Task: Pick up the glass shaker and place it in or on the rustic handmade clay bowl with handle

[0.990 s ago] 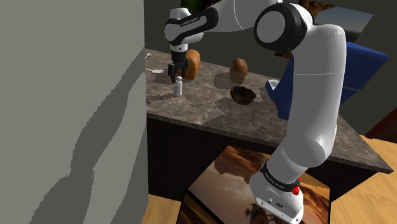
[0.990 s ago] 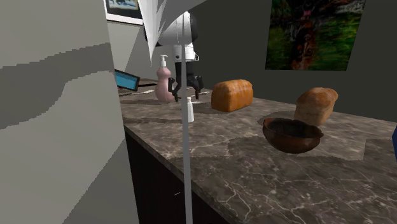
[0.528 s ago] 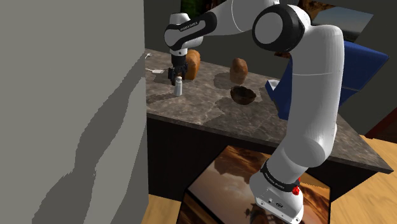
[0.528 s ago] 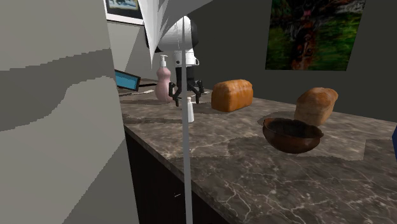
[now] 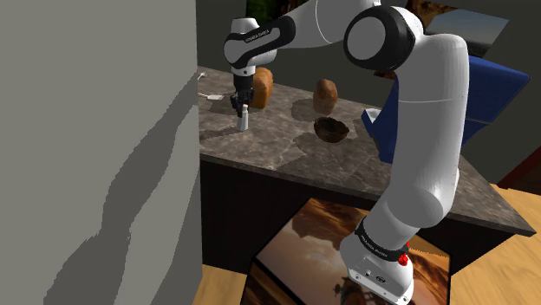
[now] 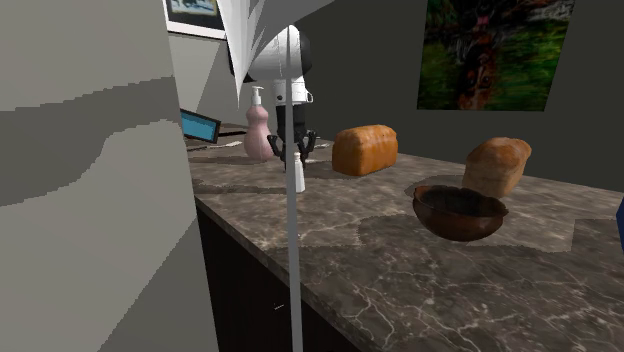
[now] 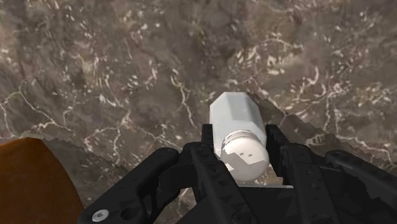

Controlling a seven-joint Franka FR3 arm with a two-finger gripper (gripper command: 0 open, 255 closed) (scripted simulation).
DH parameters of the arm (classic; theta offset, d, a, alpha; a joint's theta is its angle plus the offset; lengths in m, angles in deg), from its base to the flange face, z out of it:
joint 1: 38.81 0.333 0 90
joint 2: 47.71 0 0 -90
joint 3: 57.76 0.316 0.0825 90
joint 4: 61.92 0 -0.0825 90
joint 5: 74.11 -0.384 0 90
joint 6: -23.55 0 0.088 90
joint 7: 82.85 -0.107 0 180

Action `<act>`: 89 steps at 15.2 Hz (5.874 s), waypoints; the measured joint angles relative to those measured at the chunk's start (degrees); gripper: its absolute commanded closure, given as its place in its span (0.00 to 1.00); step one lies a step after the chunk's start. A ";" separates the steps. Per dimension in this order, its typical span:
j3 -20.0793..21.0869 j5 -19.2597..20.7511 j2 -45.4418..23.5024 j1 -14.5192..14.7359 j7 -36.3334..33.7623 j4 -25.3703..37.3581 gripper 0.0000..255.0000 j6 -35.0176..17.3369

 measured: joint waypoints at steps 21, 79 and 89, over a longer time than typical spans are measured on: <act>-0.03 0.00 3.35 0.11 0.39 6.47 1.00 9.81; -15.98 5.74 34.56 -16.78 31.10 -25.96 1.00 5.75; -16.19 5.64 33.30 -16.84 30.80 -29.80 1.00 0.68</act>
